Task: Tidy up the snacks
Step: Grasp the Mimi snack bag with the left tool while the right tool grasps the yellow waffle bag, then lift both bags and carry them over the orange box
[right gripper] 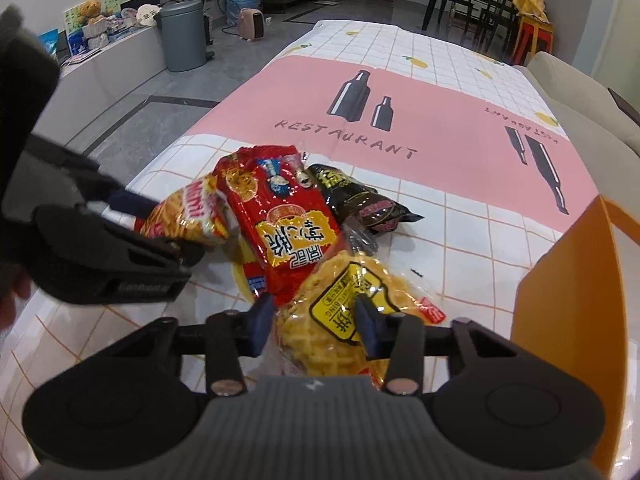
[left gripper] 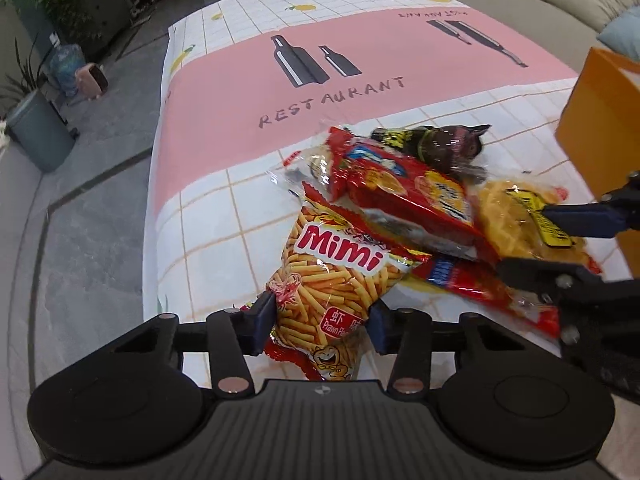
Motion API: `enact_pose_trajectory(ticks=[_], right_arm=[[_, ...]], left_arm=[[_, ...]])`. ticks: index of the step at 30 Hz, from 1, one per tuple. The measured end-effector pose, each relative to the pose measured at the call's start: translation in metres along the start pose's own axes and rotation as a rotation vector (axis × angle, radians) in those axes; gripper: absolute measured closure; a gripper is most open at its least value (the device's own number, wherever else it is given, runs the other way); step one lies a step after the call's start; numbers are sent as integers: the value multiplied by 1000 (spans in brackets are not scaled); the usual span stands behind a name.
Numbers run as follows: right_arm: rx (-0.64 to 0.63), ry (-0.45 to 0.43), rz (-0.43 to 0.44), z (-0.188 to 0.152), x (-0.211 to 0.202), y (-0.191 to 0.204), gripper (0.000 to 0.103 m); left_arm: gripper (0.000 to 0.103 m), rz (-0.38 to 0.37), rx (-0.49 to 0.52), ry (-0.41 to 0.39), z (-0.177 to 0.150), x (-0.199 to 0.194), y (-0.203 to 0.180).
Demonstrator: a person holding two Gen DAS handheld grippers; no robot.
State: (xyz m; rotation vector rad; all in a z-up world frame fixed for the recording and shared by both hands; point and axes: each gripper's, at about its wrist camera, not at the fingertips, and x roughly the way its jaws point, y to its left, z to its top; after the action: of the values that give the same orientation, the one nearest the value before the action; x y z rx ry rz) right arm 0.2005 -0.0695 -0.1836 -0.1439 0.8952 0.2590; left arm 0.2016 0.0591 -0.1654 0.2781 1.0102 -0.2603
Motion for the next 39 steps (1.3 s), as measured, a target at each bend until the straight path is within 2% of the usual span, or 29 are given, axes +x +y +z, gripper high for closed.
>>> enact_pose_trajectory(ticks=[6,11,15,22,28,35,39], right_arm=[[22,-8,0,-3,-19,0,74],[51,-7,11,-9,-41,1,77],[106,-3,21,-14,-63,0,78],[164,-26,31,-28,-106,2,80],[191,-81,47,-39,-144,-1,81],[228,-162,43,-43,-191,-20,82],[253,-211,27,-46,-216,-40,82]], left_arm=[[53,-52,-96,5,-18,-25,-6],[55,-98,-167,10,-32,-48,-10],[56,-122,-207,-18,-41,-74,-14],[56,-142,-233,-89,-49,-120,-25],[56,-161,-243,-153,-49,-159,-35],[56,-192,-211,-232,-33,-198,-54],[56,-235,-174,-270,-15,-213,-74]])
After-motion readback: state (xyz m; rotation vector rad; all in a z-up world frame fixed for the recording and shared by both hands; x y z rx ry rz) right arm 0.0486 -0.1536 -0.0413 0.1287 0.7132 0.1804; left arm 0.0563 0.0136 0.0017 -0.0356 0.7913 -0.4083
